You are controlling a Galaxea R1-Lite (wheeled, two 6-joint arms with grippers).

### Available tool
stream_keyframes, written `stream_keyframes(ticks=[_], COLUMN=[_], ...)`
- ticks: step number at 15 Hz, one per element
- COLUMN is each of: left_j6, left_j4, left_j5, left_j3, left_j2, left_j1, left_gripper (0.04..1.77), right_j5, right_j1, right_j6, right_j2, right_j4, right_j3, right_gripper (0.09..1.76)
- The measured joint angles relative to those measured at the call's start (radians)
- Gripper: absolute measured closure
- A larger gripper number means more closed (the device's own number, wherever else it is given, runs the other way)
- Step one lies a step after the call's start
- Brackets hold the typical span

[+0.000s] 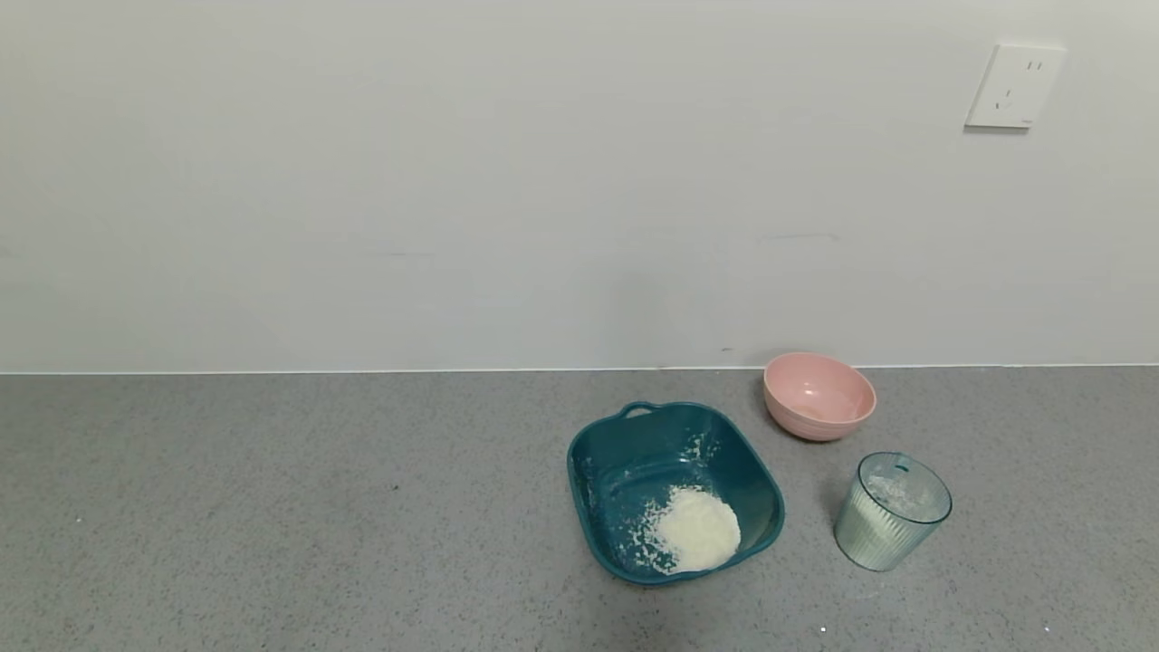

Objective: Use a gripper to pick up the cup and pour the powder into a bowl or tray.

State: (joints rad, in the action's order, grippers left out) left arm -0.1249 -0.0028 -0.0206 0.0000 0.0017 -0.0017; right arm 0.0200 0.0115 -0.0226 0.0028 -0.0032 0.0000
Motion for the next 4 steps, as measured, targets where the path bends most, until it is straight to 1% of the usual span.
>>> stream_keyframes(ticks=[4], left_j6=[0.0], left_j4=[0.0], left_j5=[0.0], left_j3=[0.0], left_j2=[0.0], left_j1=[0.0], left_gripper=[0.09], right_j5=[-0.005], right_j1=[0.0], right_j6=[0.017], right_j2=[-0.003], right_j4=[-0.002], right_j3=[0.0], right_gripper=[0.15])
